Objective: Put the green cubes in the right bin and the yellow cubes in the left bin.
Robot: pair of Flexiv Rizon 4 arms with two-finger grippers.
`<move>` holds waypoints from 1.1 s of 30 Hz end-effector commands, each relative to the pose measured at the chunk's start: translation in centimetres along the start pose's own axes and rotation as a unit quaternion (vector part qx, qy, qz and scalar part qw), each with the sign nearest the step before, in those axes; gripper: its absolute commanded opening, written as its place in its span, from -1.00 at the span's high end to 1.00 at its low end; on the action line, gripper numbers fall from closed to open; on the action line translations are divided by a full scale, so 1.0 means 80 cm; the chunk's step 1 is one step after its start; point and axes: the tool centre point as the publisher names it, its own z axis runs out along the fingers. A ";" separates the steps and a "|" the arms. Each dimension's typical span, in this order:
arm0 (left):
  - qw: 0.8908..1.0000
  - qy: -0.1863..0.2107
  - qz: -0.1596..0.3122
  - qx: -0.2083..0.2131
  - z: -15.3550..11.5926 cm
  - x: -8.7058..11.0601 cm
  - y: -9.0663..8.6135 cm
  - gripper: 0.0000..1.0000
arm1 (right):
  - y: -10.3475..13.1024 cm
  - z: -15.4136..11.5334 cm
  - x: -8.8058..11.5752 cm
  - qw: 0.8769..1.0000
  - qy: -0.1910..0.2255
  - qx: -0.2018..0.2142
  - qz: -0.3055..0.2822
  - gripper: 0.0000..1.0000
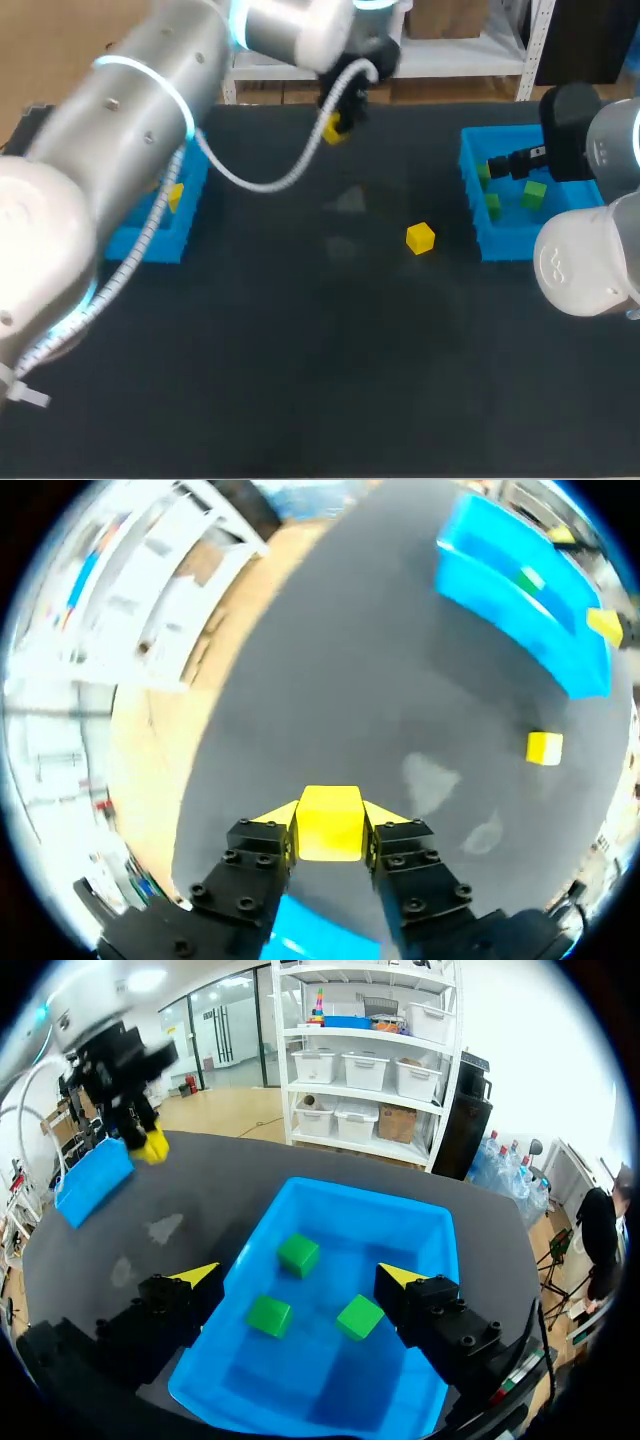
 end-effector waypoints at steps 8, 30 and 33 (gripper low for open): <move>0.944 -0.014 -0.325 -0.058 -0.020 0.205 0.122 1.00 | 0.000 -0.001 0.000 1.000 0.000 0.000 0.000 -1.00; 0.909 0.033 -0.416 -0.008 0.048 0.341 0.113 0.59 | 0.000 -0.001 0.000 1.000 0.000 0.000 0.000 -1.00; 0.909 0.031 -0.415 -0.008 0.049 0.334 0.111 -1.00 | 0.000 -0.001 0.000 1.000 0.000 0.000 0.000 -1.00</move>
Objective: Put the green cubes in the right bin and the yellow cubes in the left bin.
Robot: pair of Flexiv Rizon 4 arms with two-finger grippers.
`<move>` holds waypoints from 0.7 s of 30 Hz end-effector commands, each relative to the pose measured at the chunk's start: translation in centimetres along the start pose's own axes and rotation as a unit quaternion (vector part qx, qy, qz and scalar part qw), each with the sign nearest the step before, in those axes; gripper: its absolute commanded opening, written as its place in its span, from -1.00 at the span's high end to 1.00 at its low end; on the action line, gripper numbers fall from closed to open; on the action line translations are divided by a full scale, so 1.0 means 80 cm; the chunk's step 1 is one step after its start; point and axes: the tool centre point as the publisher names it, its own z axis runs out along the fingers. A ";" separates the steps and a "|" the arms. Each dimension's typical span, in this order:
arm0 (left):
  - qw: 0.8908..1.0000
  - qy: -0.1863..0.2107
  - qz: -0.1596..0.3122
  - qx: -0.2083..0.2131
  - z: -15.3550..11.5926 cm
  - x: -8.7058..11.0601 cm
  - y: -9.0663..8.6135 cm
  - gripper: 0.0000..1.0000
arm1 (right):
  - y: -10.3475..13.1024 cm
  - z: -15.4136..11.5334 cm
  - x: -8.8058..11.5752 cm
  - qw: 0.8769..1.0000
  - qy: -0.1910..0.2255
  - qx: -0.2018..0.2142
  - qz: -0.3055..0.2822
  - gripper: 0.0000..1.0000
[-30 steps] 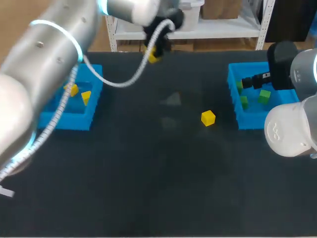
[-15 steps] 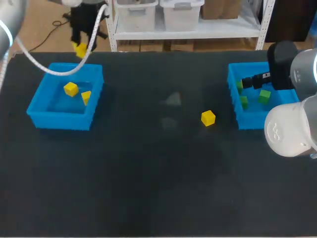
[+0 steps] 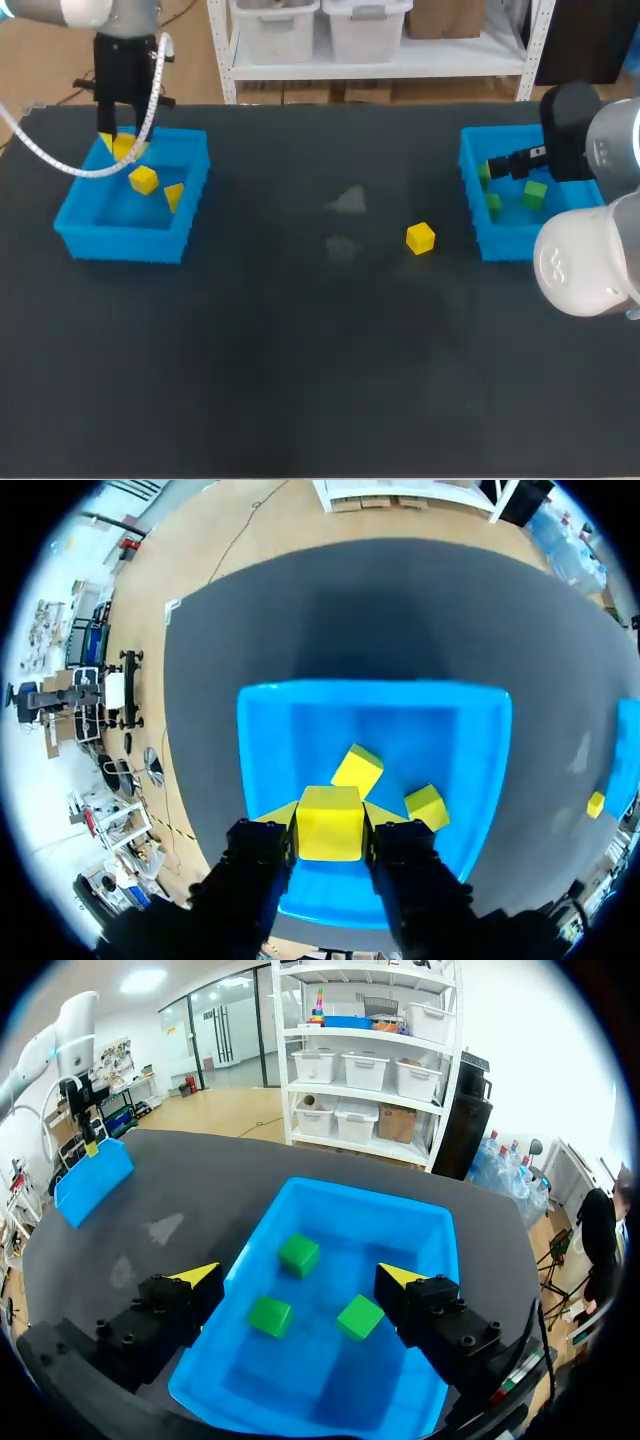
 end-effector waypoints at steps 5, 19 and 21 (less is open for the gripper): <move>0.984 -0.177 0.028 0.009 -0.023 0.002 -0.039 -1.00 | 0.000 -0.001 0.000 1.000 0.000 0.000 0.000 -1.00; 0.924 -0.214 0.316 0.030 -0.106 0.047 -0.281 -1.00 | 0.000 -0.001 0.000 1.000 0.000 0.000 0.000 -1.00; 0.914 -0.216 0.342 0.015 -0.107 0.060 -0.308 -1.00 | 0.000 -0.001 0.000 1.000 0.000 0.000 0.000 -1.00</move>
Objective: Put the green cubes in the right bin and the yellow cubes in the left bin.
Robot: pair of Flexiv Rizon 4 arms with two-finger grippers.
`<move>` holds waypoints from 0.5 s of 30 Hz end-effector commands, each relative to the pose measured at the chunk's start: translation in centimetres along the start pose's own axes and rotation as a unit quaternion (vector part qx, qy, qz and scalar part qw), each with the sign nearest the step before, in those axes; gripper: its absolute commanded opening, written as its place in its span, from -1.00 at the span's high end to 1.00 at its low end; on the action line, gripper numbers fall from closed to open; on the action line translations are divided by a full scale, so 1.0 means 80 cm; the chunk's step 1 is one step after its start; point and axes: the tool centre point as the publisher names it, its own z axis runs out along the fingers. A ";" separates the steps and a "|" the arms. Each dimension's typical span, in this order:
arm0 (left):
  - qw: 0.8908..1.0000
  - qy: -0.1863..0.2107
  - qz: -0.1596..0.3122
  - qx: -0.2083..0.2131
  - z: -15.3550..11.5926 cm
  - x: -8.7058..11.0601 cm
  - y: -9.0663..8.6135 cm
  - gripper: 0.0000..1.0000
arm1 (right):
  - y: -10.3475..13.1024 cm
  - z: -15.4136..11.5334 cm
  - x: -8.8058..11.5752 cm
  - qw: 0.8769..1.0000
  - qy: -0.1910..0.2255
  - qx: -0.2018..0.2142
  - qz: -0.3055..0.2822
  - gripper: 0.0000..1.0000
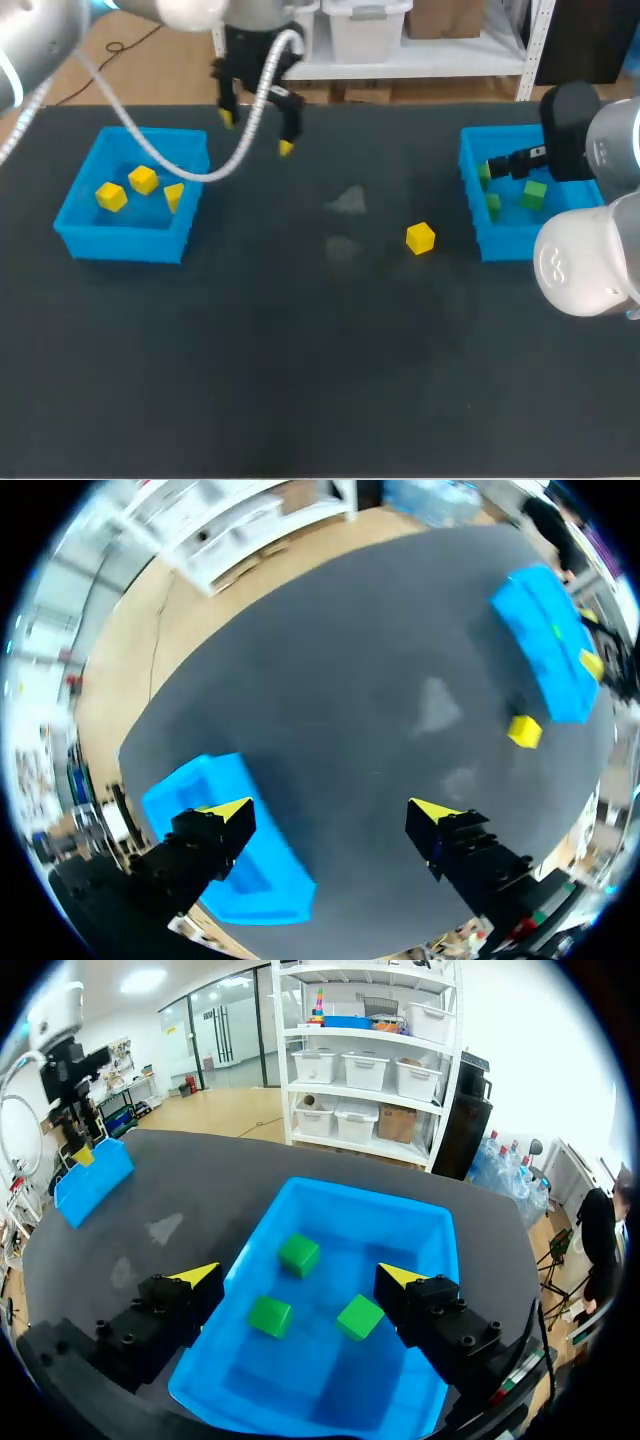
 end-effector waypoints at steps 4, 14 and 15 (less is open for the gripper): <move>0.984 -0.091 0.154 -0.018 0.000 0.005 -0.111 -1.00 | 0.000 -0.001 0.000 1.000 0.000 0.000 0.000 -1.00; 0.976 -0.094 0.182 0.067 0.005 -0.005 -0.170 -1.00 | 0.000 -0.001 0.000 1.000 0.000 0.000 0.000 -1.00; 0.975 -0.099 0.178 0.085 0.004 -0.008 -0.173 -1.00 | 0.000 -0.001 0.000 1.000 0.000 0.000 0.000 -1.00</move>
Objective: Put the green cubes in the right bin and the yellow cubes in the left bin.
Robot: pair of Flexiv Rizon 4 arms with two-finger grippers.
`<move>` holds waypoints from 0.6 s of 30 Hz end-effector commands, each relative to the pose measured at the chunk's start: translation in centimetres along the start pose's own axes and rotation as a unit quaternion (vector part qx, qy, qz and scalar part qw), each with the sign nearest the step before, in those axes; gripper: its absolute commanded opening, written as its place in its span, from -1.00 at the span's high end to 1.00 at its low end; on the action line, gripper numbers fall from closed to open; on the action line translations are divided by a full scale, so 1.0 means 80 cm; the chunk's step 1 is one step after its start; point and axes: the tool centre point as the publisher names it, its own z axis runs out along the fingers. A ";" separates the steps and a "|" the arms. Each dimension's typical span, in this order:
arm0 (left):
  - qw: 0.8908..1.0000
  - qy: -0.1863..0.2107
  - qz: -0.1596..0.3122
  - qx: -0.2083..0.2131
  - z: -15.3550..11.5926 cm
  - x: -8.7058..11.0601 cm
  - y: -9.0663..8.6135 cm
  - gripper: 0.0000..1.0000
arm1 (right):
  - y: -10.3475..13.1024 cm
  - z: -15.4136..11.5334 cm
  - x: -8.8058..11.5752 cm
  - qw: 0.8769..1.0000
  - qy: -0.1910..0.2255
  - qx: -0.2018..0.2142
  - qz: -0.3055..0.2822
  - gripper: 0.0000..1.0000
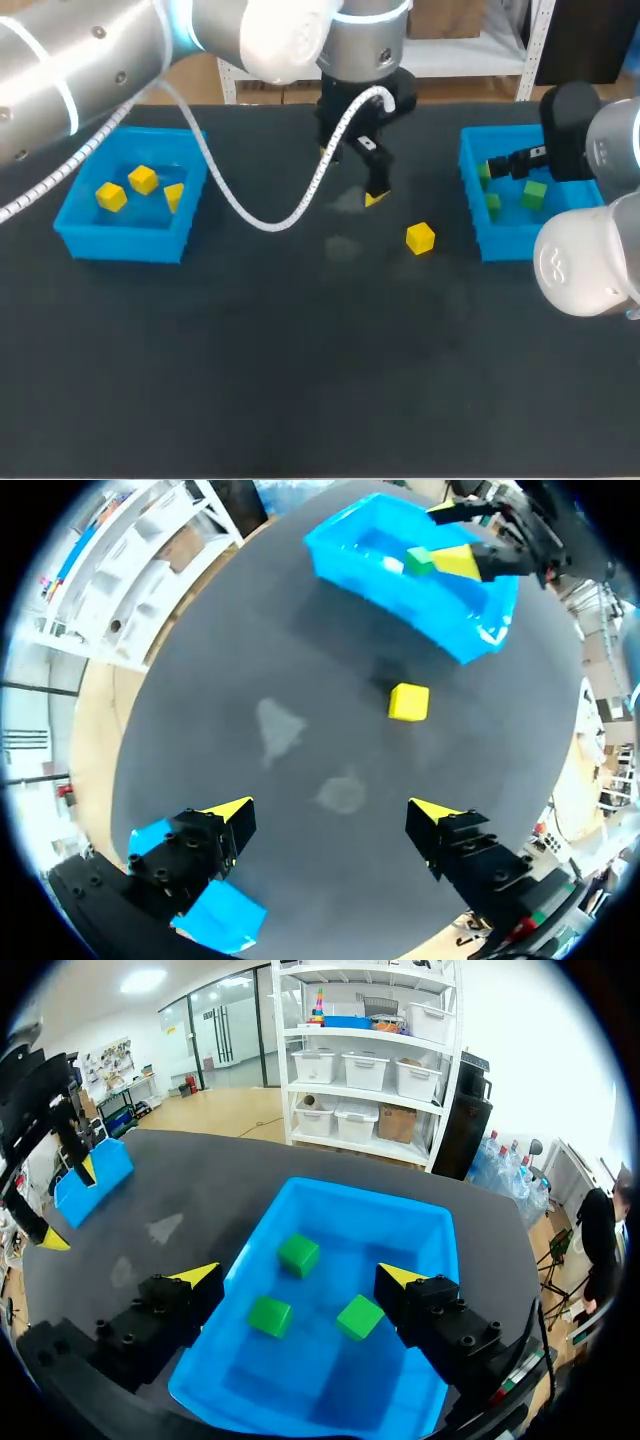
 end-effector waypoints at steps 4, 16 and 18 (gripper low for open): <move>0.994 -0.098 -0.011 0.053 0.001 -0.011 -0.003 -1.00 | 0.000 -0.001 0.000 1.000 0.000 0.000 0.000 -1.00; 0.993 -0.105 0.002 0.047 0.031 -0.045 -0.031 -1.00 | 0.000 -0.001 0.000 1.000 0.000 0.000 0.000 -1.00; 0.994 -0.100 0.011 0.046 0.037 -0.049 -0.038 -1.00 | 0.000 -0.001 0.000 1.000 0.000 0.000 0.000 -1.00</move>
